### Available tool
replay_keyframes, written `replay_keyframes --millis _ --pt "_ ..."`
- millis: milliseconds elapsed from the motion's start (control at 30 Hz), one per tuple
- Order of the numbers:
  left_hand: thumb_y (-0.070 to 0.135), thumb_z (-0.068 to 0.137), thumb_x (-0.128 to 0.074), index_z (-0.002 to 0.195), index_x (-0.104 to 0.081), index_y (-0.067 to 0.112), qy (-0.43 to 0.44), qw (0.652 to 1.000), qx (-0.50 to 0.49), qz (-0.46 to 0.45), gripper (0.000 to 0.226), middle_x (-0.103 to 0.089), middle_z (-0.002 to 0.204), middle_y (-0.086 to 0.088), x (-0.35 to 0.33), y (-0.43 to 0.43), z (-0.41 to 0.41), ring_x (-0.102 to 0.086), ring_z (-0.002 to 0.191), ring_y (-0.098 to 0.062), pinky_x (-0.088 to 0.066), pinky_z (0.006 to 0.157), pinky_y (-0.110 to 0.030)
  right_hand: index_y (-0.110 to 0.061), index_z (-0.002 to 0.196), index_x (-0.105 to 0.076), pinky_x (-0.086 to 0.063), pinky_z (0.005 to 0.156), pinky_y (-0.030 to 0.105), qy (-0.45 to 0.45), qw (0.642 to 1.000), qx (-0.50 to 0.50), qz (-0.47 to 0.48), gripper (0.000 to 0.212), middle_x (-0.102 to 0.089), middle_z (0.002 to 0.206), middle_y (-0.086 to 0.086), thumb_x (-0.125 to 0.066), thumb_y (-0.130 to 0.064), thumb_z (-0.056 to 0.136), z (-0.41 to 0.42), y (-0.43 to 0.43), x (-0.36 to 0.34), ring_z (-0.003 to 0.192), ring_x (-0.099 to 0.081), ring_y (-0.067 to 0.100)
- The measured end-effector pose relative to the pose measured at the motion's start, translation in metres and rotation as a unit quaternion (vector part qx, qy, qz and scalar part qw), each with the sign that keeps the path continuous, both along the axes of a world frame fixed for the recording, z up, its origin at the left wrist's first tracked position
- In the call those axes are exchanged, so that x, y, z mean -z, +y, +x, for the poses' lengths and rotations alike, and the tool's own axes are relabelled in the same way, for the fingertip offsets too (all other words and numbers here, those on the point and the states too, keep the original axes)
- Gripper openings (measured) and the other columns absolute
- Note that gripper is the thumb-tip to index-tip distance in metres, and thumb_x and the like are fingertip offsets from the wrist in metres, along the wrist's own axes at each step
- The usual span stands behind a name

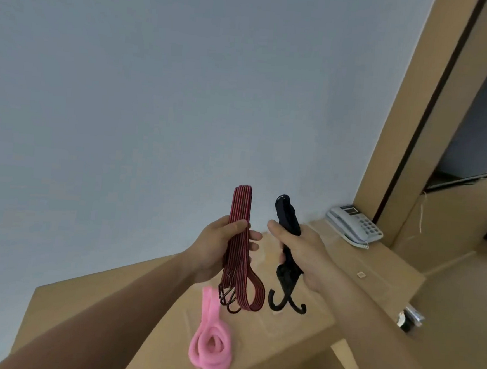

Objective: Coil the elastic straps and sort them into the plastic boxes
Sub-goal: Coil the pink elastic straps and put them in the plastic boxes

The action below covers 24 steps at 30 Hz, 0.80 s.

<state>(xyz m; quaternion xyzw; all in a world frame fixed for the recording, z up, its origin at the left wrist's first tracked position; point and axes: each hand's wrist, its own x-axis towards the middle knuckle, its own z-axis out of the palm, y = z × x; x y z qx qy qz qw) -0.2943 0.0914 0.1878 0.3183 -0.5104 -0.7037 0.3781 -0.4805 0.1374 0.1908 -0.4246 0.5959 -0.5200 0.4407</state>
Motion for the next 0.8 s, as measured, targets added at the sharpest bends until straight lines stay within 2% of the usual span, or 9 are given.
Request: replay_keyframes --millis 133,233,333,400,533,667,800 --pt "0.02 0.103 -0.049 0.115 -0.051 0.004 -0.025 1.0 -0.012 0.0 0.019 -0.07 0.091 -0.013 0.001 0.019 -0.062 -0.066 0.074 -0.026 -0.054 0.063 -0.038 -0.011 0.091 -0.053 -0.043 0.054 0.032 -0.039 0.998 0.012 0.038 0.031 -0.051 0.067 0.003 -0.07 -0.036 0.084 -0.069 0.034 0.02 0.049 -0.052 0.02" --pt "0.018 0.103 -0.049 0.113 -0.051 0.003 -0.043 0.998 -0.017 0.031 0.018 -0.069 0.084 -0.011 0.014 0.031 -0.098 -0.064 0.062 -0.024 -0.051 0.056 -0.034 -0.011 0.091 -0.048 -0.044 0.057 0.034 -0.021 0.997 0.007 0.073 0.022 -0.049 0.073 0.006 -0.062 -0.023 0.081 -0.114 0.059 0.034 0.052 -0.053 0.02" --pt "0.018 0.103 -0.049 0.116 -0.051 0.003 -0.059 0.997 -0.007 0.054 0.02 -0.069 0.082 -0.011 0.028 0.038 -0.126 -0.066 0.061 -0.026 -0.052 0.05 -0.032 -0.008 0.096 -0.048 -0.043 0.061 0.036 -0.023 0.994 0.006 0.104 0.026 -0.05 0.084 0.013 -0.055 -0.02 0.074 -0.142 0.072 0.046 0.06 -0.054 0.021" --pt "0.019 0.103 -0.049 0.116 -0.052 0.005 -0.063 0.996 -0.004 0.064 0.019 -0.07 0.084 -0.012 0.036 0.038 -0.141 -0.067 0.063 -0.028 -0.053 0.051 -0.033 -0.006 0.098 -0.051 -0.044 0.06 0.035 -0.029 0.994 0.013 0.109 0.018 -0.054 0.086 0.013 -0.053 -0.014 0.081 -0.155 0.071 0.057 0.064 -0.055 0.021" --pt "0.02 0.103 -0.05 0.12 -0.052 0.005 -0.074 0.994 -0.008 0.079 0.023 -0.069 0.084 -0.012 0.05 0.028 -0.162 -0.068 0.066 -0.028 -0.054 0.056 -0.035 -0.007 0.096 -0.058 -0.052 0.054 0.034 -0.016 0.993 0.044 0.11 0.008 -0.059 0.082 0.012 -0.055 -0.008 0.09 -0.168 0.062 0.078 0.063 -0.062 0.017" --pt "0.018 0.102 -0.051 0.121 -0.053 0.003 -0.087 0.99 -0.044 0.107 0.024 -0.067 0.084 -0.013 0.066 0.005 -0.178 -0.067 0.063 -0.028 -0.054 0.057 -0.035 -0.01 0.094 -0.062 -0.056 0.058 0.033 0.031 0.99 0.043 0.131 0.006 -0.068 0.082 0.009 -0.059 -0.014 0.092 -0.183 0.042 0.098 0.069 -0.066 0.016" --pt "0.018 0.103 -0.049 0.12 -0.052 0.003 -0.092 0.983 -0.066 0.145 0.023 -0.068 0.087 -0.015 0.087 -0.025 -0.193 -0.068 0.062 -0.026 -0.053 0.056 -0.035 -0.002 0.091 -0.064 -0.049 0.047 0.024 0.1 0.985 0.028 0.141 0.013 -0.065 0.06 -0.002 -0.058 -0.014 0.09 -0.198 0.004 0.119 0.056 -0.061 0.012"
